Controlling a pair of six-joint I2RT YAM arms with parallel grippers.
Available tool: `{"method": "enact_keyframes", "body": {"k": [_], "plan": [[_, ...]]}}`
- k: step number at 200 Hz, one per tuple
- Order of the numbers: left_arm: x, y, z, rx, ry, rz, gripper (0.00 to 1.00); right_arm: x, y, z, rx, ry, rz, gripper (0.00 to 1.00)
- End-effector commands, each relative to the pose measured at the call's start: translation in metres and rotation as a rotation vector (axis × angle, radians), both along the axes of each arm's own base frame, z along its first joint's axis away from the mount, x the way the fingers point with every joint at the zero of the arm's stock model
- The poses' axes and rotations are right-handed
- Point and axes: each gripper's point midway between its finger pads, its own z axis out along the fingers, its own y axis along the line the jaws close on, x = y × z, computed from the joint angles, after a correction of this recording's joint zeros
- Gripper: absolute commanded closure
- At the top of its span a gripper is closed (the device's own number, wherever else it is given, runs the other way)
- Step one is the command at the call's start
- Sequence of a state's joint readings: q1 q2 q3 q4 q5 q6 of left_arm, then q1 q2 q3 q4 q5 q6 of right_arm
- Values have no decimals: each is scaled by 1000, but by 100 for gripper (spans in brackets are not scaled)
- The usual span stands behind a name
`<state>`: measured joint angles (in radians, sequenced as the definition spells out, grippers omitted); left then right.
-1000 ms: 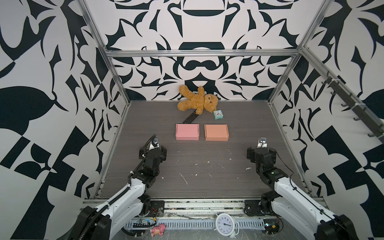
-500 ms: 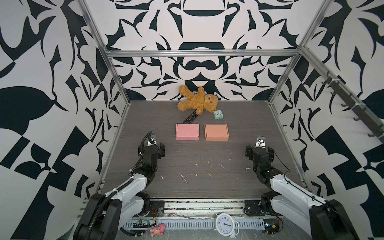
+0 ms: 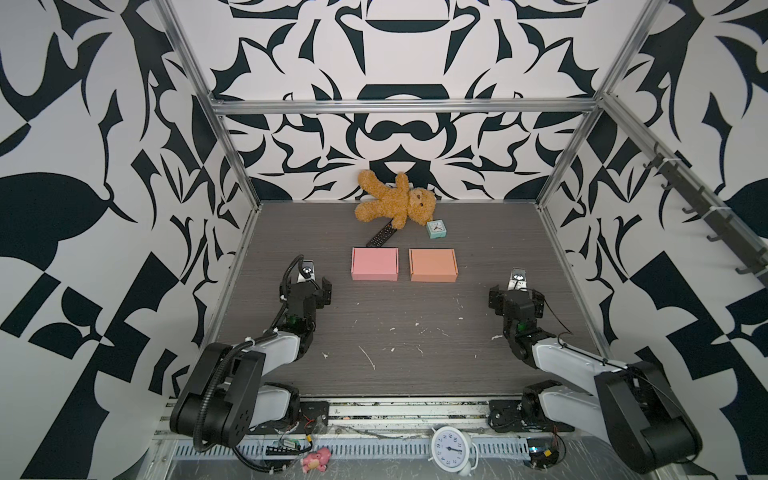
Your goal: Fold the paper box
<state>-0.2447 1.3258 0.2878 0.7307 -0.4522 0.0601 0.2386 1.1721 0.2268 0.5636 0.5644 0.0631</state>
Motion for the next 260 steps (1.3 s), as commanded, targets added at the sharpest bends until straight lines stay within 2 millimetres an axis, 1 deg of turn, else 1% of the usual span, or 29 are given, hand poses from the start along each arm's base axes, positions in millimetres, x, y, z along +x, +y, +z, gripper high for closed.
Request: {"method": "enact_keyframes", "body": {"k": [1,17,53,80,114,142,153,176,211,237,260], "plan": [[16,-4,20,-12,-83,-24,1,17,3,27,35,-118,11,1],[20,-4,20,-23,-92,-28,1,22,0,26,59,-130,7,1],[29,-1,11,-51,-105,-39,1,40,-5,24,82,-139,9,1],[29,-1,7,-64,-97,-46,1,49,-7,19,72,-141,7,1],[32,3,4,-83,-99,-38,1,52,-8,13,72,-134,8,1],[33,4,-6,-100,-85,-46,1,56,-7,6,88,-124,22,1],[34,5,-5,-88,-107,-47,1,59,-8,3,91,-122,23,1],[35,3,-9,-102,-68,-49,1,61,-8,-1,96,-105,26,1],[39,18,-10,-145,-53,-4,1,64,-6,-5,83,-81,40,1],[39,17,-10,-144,-57,-5,1,63,-5,-9,87,-84,49,1],[39,18,-10,-144,-57,-5,1,63,-4,-8,88,-90,53,1]]}}
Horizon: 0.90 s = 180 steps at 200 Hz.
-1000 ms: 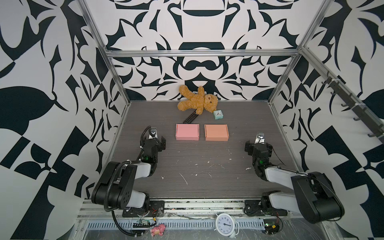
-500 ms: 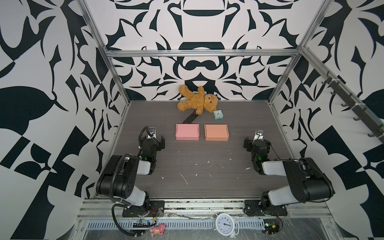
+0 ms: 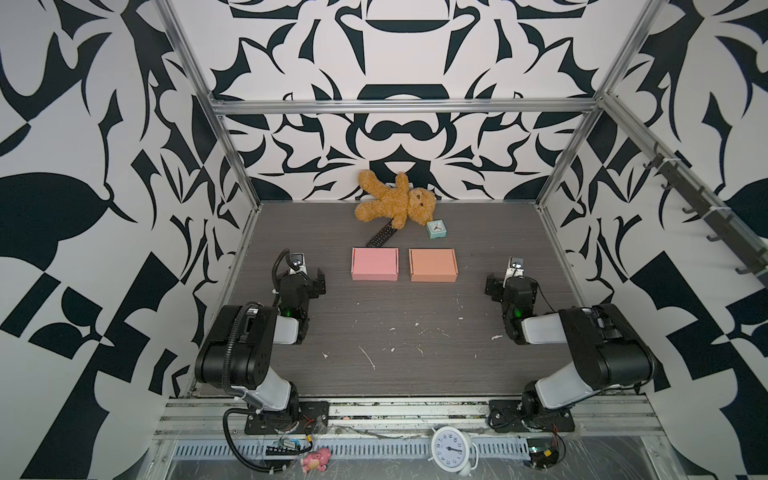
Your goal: Fold the paper box
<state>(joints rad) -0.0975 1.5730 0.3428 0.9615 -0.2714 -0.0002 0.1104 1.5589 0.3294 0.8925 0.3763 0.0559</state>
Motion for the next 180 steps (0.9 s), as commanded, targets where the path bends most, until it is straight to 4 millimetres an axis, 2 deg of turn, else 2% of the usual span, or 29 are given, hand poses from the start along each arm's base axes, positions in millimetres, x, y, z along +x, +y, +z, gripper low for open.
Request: {"method": "enact_keyframes", "body": {"k": [1,180], "plan": [[4,-1,7,-16,-23,-3,1,8,1,16,6,-62,7,1],[4,-1,7,-18,-22,-3,1,10,12,15,10,-58,73,0]]}}
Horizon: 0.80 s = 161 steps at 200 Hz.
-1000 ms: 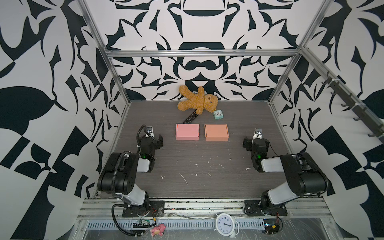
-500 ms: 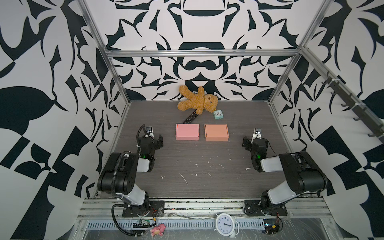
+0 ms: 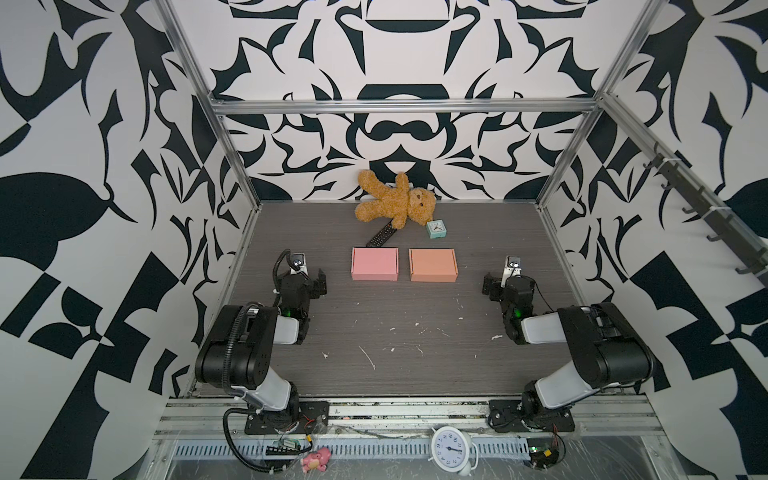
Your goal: Fold the paper box
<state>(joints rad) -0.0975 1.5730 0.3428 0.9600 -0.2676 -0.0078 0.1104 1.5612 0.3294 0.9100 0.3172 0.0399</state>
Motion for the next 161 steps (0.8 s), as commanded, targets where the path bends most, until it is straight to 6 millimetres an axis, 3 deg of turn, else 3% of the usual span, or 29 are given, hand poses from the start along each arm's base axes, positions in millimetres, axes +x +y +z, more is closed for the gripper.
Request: {"method": "enact_keyframes", "body": {"k": [1,26,48,68,88,106,123,140,161], "plan": [[4,-1,7,-10,-23,-2,1,6,2,13,0,-49,14,1],[4,0,8,-10,-25,-1,1,-7,8,20,-1,-131,46,1],[4,0,8,-8,-25,-2,1,3,4,15,-15,-63,15,1],[4,0,7,-9,-24,-2,1,-7,5,20,-2,-131,27,1],[4,-1,8,-10,-25,-2,1,7,3,13,-19,-38,4,1],[4,0,8,-8,-25,-1,1,-1,4,17,-10,-97,17,1],[4,0,8,-9,-25,-2,1,6,1,14,-9,-44,-5,1],[4,0,7,-8,-24,-1,1,-7,2,18,0,-118,17,1],[4,0,7,-7,-24,-2,1,5,-1,13,7,-43,-3,1]]}}
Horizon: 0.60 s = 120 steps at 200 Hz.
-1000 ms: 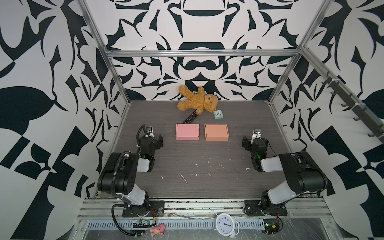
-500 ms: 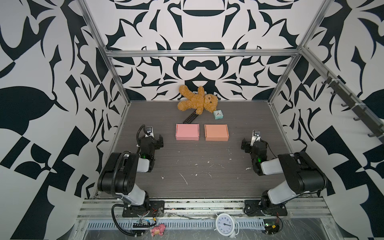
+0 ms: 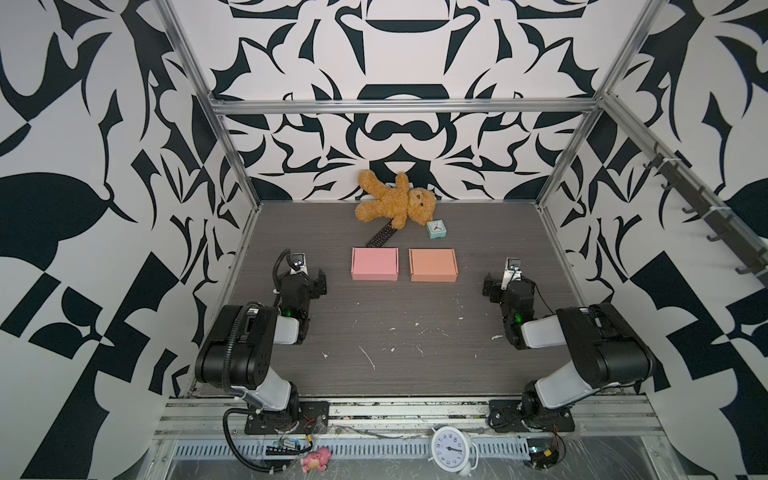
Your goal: Fold the paper box
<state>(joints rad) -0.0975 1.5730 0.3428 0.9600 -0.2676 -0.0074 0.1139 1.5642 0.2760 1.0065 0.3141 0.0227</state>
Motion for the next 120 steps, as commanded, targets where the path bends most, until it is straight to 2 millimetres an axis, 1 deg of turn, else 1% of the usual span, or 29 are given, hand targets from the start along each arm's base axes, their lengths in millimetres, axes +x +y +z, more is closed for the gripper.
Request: {"method": "enact_keyframes", "body": {"k": [1,20,38,57,65,72,83,96,111,120], "plan": [[4,0,8,-8,-24,-1,1,13,-1,12,17,-6,-13,1],[4,0,8,-9,-24,-1,1,11,0,14,12,-40,0,1],[4,0,7,-9,-24,-1,1,16,-1,11,13,0,-10,1],[4,0,8,-9,-25,-2,1,13,1,12,12,-15,8,1],[4,0,7,-9,-24,-2,1,6,5,12,15,-31,39,1],[4,0,8,-9,-25,-2,1,-2,8,17,16,-82,57,1],[4,0,8,-9,-25,-2,1,-8,6,23,24,-148,45,1],[4,0,8,-9,-25,-2,1,-4,8,23,17,-144,53,1],[4,0,8,-8,-25,-2,1,2,7,16,10,-67,46,1],[4,0,7,-9,-24,-1,1,5,8,16,10,-63,49,1]]}}
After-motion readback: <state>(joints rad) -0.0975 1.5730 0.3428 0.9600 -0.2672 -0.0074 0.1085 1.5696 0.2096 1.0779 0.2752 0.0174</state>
